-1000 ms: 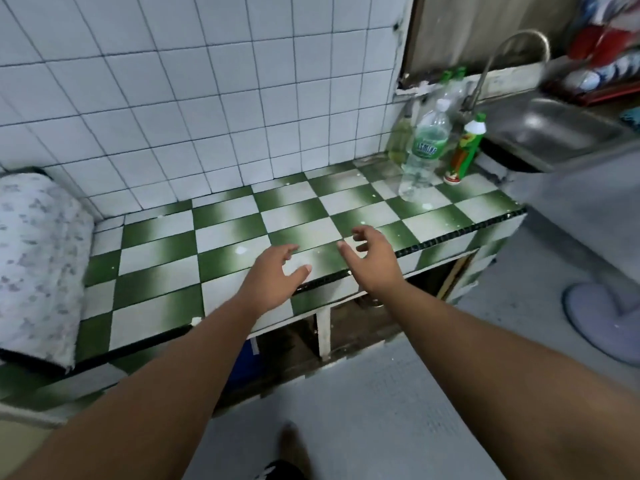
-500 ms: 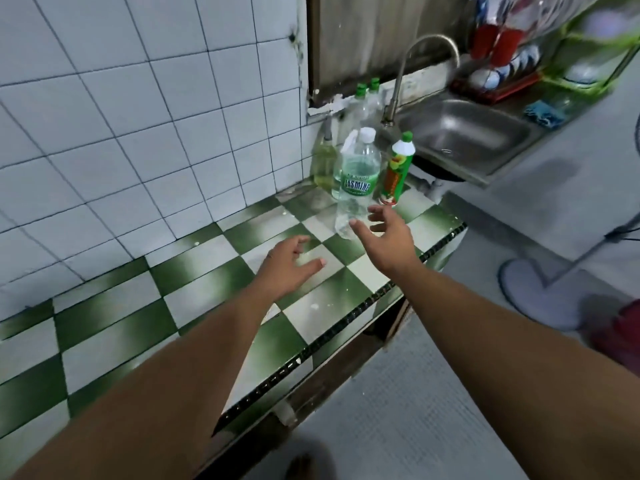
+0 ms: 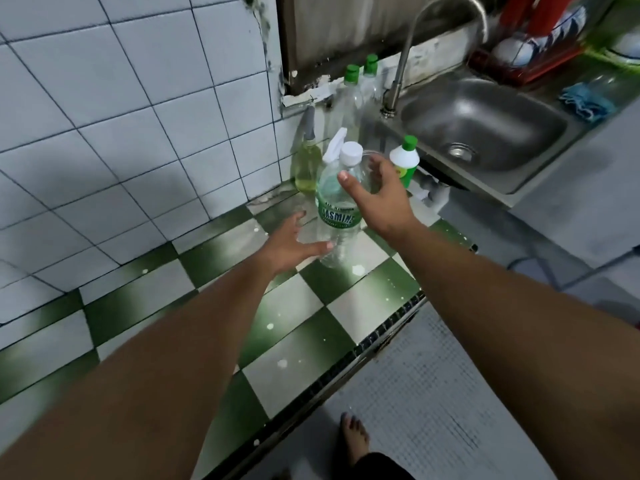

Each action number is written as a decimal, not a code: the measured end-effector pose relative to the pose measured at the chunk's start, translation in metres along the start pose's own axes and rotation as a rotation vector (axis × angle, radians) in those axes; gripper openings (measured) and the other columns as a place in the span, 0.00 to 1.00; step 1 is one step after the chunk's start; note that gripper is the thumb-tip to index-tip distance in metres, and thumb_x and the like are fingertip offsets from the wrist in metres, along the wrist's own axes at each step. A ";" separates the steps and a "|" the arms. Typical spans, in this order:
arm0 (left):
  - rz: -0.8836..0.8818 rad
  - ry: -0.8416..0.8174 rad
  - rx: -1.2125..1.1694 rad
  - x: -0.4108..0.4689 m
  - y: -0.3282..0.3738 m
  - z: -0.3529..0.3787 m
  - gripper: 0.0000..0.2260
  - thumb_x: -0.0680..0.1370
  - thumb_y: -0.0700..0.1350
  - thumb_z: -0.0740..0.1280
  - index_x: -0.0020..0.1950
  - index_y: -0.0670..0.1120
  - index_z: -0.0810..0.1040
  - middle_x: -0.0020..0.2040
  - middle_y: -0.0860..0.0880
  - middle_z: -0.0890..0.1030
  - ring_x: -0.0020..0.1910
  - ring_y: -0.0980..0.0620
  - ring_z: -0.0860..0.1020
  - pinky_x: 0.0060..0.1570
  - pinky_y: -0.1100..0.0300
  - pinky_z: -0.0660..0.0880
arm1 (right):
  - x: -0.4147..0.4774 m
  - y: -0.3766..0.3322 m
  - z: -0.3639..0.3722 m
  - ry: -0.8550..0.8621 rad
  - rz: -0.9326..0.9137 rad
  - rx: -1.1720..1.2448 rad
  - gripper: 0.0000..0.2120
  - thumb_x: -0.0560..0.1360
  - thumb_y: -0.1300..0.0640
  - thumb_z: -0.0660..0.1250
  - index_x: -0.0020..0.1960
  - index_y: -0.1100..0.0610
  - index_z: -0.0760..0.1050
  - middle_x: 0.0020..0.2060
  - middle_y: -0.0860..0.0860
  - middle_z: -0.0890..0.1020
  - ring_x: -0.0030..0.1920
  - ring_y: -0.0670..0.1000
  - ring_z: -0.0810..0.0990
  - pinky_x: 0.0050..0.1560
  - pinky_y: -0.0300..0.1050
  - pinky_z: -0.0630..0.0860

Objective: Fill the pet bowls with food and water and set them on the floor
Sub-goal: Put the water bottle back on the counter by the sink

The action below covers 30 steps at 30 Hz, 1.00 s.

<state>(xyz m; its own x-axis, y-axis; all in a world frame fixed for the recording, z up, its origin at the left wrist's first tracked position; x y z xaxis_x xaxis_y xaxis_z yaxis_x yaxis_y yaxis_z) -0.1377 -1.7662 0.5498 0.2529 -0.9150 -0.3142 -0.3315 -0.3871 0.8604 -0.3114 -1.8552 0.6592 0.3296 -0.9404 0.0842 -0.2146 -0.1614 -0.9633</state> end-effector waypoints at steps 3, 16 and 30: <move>0.011 -0.056 -0.021 0.026 0.010 0.013 0.54 0.60 0.64 0.82 0.80 0.57 0.59 0.78 0.48 0.68 0.75 0.47 0.68 0.73 0.42 0.68 | 0.016 0.002 0.005 -0.080 -0.009 0.026 0.39 0.69 0.38 0.75 0.73 0.54 0.69 0.69 0.51 0.76 0.70 0.50 0.74 0.71 0.53 0.72; 0.116 -0.142 -0.230 0.000 0.028 0.026 0.44 0.60 0.58 0.85 0.72 0.50 0.72 0.66 0.52 0.82 0.68 0.50 0.78 0.71 0.44 0.72 | -0.018 -0.034 0.007 -0.077 -0.035 0.063 0.23 0.75 0.45 0.72 0.63 0.60 0.78 0.55 0.53 0.85 0.56 0.50 0.84 0.61 0.54 0.80; 0.175 -0.080 -0.136 -0.172 -0.003 0.020 0.27 0.68 0.51 0.82 0.64 0.51 0.78 0.59 0.52 0.85 0.60 0.55 0.81 0.62 0.55 0.76 | -0.184 -0.078 0.030 -0.095 -0.030 0.105 0.25 0.75 0.45 0.73 0.62 0.62 0.77 0.55 0.56 0.85 0.57 0.54 0.84 0.62 0.58 0.79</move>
<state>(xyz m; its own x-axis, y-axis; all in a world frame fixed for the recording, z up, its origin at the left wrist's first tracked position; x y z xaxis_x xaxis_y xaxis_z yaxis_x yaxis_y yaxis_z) -0.1988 -1.6098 0.5931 0.1280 -0.9750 -0.1819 -0.2370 -0.2081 0.9489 -0.3273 -1.6602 0.7116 0.4214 -0.9021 0.0933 -0.1081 -0.1521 -0.9824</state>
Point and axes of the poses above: each hand's wrist, its own x-axis towards the middle knuckle, its own z-axis out of the palm, y = z × x, the point moved 7 cm from there along x, towards the middle knuckle
